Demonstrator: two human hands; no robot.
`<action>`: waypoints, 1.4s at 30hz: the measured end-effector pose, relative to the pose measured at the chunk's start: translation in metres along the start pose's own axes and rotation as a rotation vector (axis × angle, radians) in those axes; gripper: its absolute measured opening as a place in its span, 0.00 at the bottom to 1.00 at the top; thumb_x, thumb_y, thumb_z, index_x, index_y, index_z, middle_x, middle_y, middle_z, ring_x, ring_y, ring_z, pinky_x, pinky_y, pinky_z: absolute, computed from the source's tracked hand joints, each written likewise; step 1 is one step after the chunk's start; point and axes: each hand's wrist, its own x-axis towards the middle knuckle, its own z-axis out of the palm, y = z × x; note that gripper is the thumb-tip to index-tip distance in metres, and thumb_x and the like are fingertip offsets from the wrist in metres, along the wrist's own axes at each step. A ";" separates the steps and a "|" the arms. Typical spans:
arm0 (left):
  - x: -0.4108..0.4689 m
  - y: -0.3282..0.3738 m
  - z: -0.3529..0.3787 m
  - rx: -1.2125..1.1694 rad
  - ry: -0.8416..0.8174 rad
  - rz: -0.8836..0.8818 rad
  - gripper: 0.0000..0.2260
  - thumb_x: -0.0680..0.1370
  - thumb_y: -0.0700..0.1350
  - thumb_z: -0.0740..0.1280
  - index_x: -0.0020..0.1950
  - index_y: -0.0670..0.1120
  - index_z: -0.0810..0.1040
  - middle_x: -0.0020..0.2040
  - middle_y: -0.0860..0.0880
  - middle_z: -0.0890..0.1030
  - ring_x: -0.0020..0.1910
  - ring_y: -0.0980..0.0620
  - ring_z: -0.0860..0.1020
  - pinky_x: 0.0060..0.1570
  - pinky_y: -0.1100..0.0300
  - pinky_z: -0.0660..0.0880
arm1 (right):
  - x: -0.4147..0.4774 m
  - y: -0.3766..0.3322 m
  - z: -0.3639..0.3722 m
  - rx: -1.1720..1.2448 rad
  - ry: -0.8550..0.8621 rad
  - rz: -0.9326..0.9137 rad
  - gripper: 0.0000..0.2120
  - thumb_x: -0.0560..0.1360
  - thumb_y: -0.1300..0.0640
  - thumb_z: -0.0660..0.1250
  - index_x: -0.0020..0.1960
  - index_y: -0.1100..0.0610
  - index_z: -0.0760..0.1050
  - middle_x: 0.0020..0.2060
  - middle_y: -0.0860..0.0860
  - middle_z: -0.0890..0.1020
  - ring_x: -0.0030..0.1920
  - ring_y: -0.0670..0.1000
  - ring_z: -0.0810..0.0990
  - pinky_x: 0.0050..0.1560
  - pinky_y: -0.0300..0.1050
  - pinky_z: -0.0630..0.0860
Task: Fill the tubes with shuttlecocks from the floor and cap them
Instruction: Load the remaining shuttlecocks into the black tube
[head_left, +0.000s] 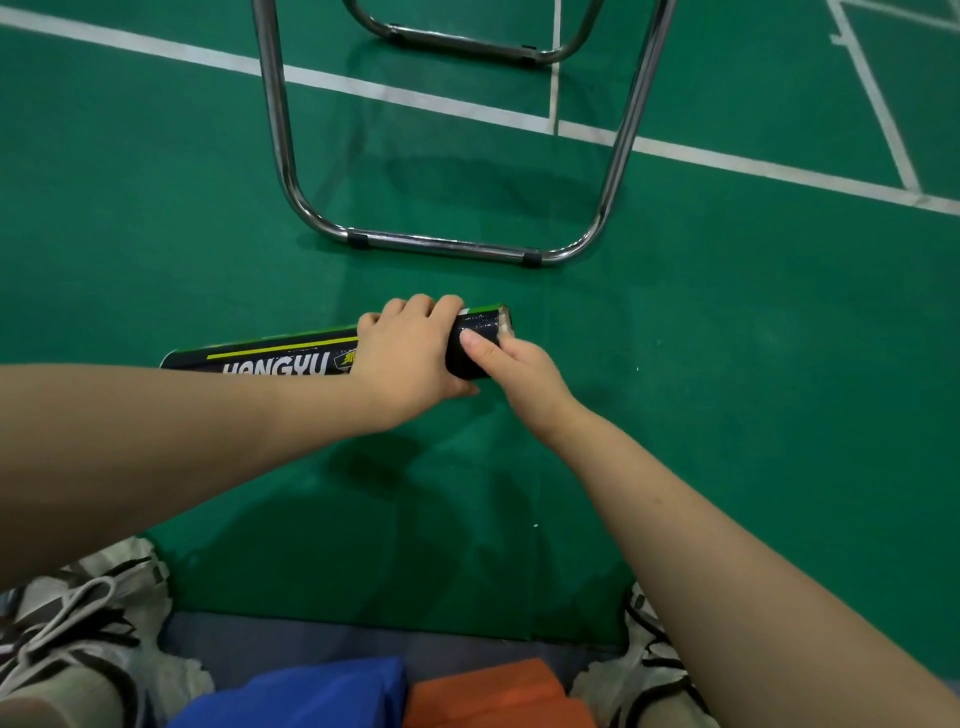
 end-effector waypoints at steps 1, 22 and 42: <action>-0.001 0.000 0.001 0.001 0.004 0.000 0.34 0.63 0.60 0.73 0.64 0.50 0.66 0.57 0.46 0.74 0.57 0.42 0.70 0.54 0.49 0.65 | 0.001 0.000 0.001 -0.004 -0.013 0.016 0.12 0.73 0.46 0.66 0.53 0.51 0.76 0.50 0.52 0.80 0.51 0.50 0.77 0.55 0.42 0.71; 0.014 0.012 -0.039 -0.083 0.133 0.011 0.33 0.61 0.67 0.64 0.60 0.51 0.68 0.55 0.50 0.76 0.55 0.45 0.73 0.51 0.49 0.68 | 0.021 -0.057 -0.006 -0.339 0.466 -0.276 0.22 0.75 0.51 0.64 0.28 0.55 0.59 0.23 0.48 0.66 0.29 0.49 0.64 0.35 0.49 0.63; 0.082 0.023 -0.203 -0.416 0.437 0.004 0.16 0.67 0.54 0.67 0.45 0.51 0.63 0.40 0.52 0.73 0.39 0.46 0.72 0.33 0.56 0.64 | 0.067 -0.240 -0.037 -0.572 0.573 -0.755 0.15 0.71 0.46 0.62 0.30 0.50 0.63 0.27 0.44 0.68 0.38 0.51 0.69 0.37 0.45 0.60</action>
